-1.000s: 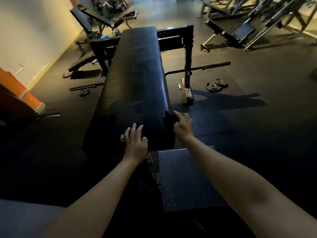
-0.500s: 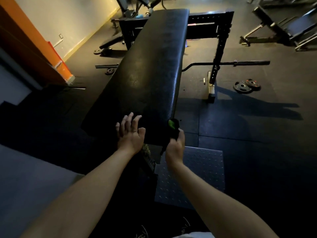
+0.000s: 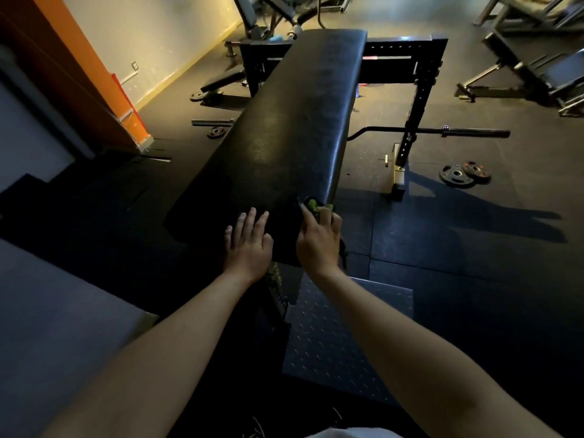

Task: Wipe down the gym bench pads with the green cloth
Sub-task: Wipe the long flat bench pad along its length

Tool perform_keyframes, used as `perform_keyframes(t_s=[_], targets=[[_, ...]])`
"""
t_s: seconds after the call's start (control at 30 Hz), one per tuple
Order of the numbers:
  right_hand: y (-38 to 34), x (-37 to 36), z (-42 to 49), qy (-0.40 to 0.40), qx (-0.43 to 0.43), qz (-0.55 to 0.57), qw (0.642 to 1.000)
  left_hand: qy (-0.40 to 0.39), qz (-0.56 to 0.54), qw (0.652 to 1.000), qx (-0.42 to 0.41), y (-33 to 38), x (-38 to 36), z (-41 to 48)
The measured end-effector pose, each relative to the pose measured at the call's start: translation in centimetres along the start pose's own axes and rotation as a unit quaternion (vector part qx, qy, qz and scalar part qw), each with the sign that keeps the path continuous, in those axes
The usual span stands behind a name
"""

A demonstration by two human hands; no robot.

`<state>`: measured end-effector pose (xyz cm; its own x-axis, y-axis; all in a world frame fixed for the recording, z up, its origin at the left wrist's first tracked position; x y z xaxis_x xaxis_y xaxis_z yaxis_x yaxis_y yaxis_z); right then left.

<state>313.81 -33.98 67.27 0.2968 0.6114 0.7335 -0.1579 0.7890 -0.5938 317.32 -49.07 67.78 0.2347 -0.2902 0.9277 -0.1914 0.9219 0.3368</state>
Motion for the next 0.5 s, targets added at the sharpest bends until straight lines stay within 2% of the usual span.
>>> perform_keyframes(t_s=[0.13, 0.3, 0.33, 0.4, 0.5], targets=[[-0.5, 0.2, -2.5, 0.055, 0.055, -0.021, 0.997, 0.02, -0.012, 1.0, -0.019, -0.4, -0.1, -0.2], [-2.9, 0.0, -3.8, 0.069, 0.166, 0.012, 0.984, 0.023, 0.0, 0.995, -0.094, -2.2, 1.0, 0.2], [-2.9, 0.3, -3.0, 0.078, 0.155, 0.031, 0.984, 0.018, -0.009, 0.994, -0.108, -2.8, 1.4, 0.5], [-2.8, 0.8, -0.7, 0.099, 0.075, 0.043, 0.991, 0.012, -0.026, 0.989, -0.143, -4.0, 2.3, 1.2], [-2.4, 0.5, 1.8, 0.069, -0.044, -0.056, 0.995, 0.002, -0.009, 0.983, -0.185, -5.9, 3.2, 2.2]])
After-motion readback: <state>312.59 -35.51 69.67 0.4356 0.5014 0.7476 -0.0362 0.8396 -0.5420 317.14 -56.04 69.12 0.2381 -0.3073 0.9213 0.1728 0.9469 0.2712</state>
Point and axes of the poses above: each hand's wrist, its own z-axis towards the middle knuckle, its own x-axis out of the back of the hand, y = z × x, the point moved 2 cm from there along z, towards the middle knuckle, and after that the axes turned 12 degrees about y, right-handed, at the moved point
